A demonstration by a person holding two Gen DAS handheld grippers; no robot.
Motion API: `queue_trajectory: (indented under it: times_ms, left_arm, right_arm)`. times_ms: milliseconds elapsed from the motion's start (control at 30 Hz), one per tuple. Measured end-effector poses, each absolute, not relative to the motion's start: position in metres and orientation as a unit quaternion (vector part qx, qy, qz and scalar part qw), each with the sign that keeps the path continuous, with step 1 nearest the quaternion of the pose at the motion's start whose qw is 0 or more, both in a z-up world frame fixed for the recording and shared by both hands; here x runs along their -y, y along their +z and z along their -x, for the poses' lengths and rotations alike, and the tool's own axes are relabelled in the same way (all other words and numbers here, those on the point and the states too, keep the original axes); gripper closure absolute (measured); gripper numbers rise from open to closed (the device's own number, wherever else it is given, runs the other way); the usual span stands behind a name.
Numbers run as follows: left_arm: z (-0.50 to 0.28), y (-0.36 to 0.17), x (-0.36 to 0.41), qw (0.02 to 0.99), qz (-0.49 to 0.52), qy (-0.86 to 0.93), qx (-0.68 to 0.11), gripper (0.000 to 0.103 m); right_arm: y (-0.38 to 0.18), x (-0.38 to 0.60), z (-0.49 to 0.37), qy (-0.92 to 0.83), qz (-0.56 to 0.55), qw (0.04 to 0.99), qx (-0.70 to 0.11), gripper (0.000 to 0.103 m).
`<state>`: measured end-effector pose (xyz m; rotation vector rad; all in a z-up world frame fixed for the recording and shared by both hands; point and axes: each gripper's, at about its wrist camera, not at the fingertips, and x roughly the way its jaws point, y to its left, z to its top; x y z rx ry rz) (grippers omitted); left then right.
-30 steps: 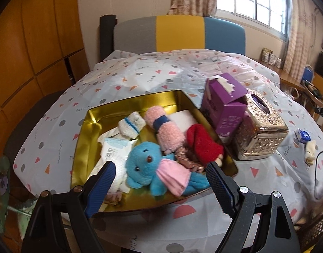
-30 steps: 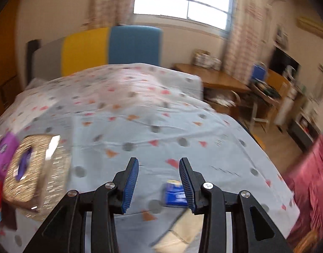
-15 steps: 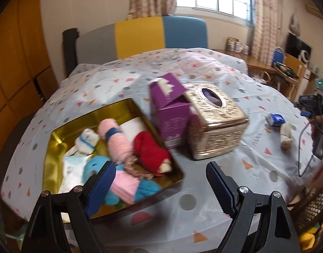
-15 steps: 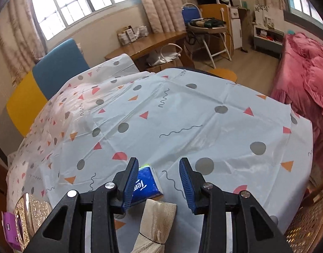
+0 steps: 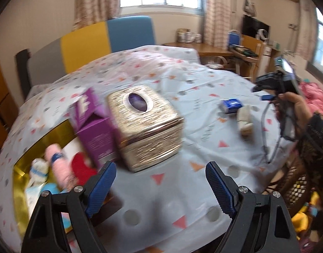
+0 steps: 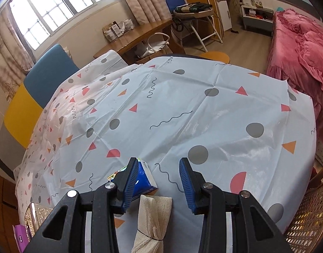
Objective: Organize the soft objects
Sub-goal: 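Move both tools back toward the Tempo pack and beige mesh sponge, then grasp the beige mesh sponge with the left tool while the right tool grasps the blue Tempo pack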
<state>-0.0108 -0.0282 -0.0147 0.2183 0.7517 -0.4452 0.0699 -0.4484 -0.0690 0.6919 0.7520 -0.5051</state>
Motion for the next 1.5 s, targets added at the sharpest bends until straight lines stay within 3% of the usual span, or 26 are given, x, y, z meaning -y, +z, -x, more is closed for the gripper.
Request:
queue_trajectory:
  times_ms: [367, 767, 1033, 1067, 1100, 1133, 1433, 1500]
  left_arm:
    - [-0.024, -0.013, 0.138, 0.852, -0.144, -0.340, -0.371, 0.034]
    - [-0.073, -0.077, 0.264, 0.772, -0.160, -0.421, -0.448, 0.035]
    - [-0.092, -0.115, 0.309, 0.742, -0.167, -0.427, -0.489, 0.036]
    - [-0.093, -0.119, 0.313, 0.741, -0.172, -0.425, -0.491, 0.037]
    - [-0.094, -0.123, 0.317, 0.742, -0.176, -0.422, -0.491, 0.051]
    - [-0.094, -0.126, 0.319, 0.745, -0.183, -0.415, -0.489, 0.058]
    - [-0.070, -0.125, 0.244, 0.771, -0.171, -0.393, -0.472, 0.060]
    - [-0.062, -0.126, 0.223, 0.780, -0.175, -0.377, -0.468, 0.059]
  right_arm:
    - [-0.077, 0.477, -0.046, -0.258, -0.410, 0.813, -0.324, 0.063]
    - [-0.084, 0.481, -0.047, -0.235, -0.440, 0.803, -0.326, 0.063]
    - [-0.087, 0.485, -0.046, -0.236, -0.451, 0.798, -0.323, 0.062]
    - [-0.088, 0.485, -0.048, -0.232, -0.453, 0.797, -0.327, 0.062]
    - [-0.090, 0.484, -0.049, -0.229, -0.453, 0.796, -0.330, 0.062]
    - [-0.091, 0.484, -0.051, -0.226, -0.452, 0.795, -0.335, 0.062]
    - [-0.105, 0.472, -0.070, -0.182, -0.443, 0.786, -0.391, 0.062]
    - [-0.107, 0.466, -0.078, -0.166, -0.431, 0.787, -0.410, 0.058]
